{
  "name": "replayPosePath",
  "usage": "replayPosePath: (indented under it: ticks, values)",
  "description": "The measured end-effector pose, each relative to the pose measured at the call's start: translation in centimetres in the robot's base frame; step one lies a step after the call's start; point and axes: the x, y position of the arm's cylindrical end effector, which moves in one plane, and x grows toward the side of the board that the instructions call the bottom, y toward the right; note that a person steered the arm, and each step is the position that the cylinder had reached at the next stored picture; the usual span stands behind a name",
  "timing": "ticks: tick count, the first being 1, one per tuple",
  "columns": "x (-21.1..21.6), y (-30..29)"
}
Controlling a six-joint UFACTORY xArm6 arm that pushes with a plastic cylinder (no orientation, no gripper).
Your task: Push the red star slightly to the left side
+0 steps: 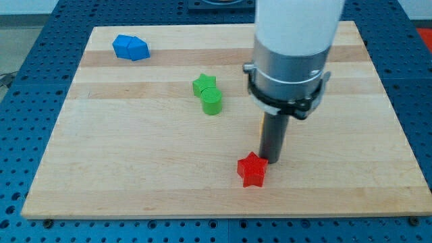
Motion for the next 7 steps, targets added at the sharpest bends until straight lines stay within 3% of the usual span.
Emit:
replayPosePath:
  ticks: [2, 4, 6, 7]
  values:
    - [1.5, 3.0]
    - [2.5, -3.7]
    - [3.0, -3.7]
    - [6.6, -4.9]
